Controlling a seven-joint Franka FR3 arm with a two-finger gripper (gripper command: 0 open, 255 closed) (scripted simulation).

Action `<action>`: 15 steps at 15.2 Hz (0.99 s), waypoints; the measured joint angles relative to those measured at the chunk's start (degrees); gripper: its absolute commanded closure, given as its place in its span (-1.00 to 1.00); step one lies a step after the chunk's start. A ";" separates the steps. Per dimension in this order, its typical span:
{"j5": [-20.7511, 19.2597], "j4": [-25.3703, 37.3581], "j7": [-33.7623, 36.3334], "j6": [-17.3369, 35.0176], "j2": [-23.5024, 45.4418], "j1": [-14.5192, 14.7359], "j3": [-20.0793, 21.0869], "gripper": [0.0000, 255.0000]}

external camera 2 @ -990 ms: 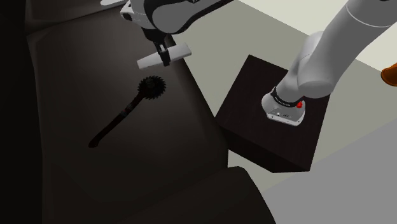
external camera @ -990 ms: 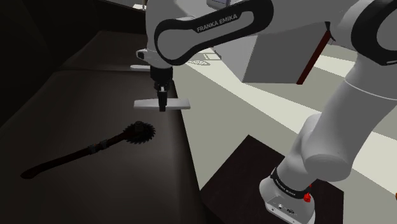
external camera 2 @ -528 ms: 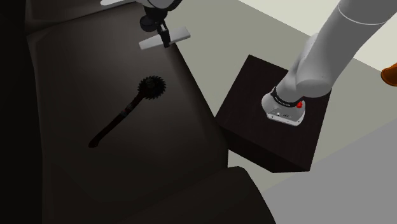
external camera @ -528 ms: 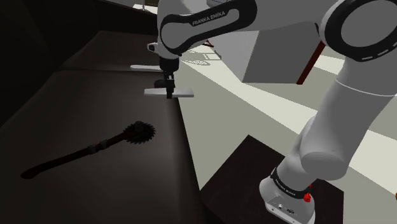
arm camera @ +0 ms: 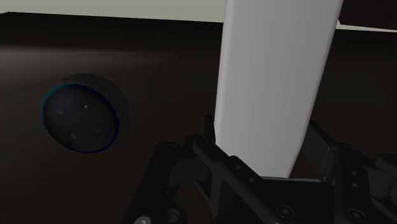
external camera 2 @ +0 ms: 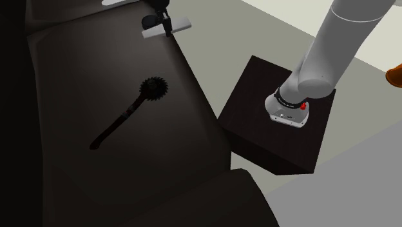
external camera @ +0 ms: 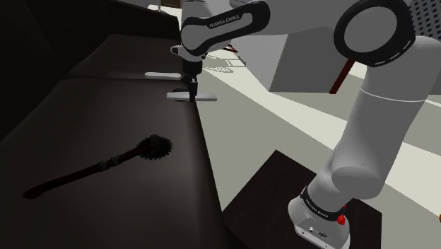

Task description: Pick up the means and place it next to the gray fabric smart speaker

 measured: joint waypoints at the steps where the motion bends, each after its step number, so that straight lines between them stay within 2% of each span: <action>1: -0.01 -0.32 -0.09 0.51 0.20 -0.05 -0.03 1.00; 15: -0.43 -5.39 -0.14 9.96 4.62 -0.16 -0.28 1.00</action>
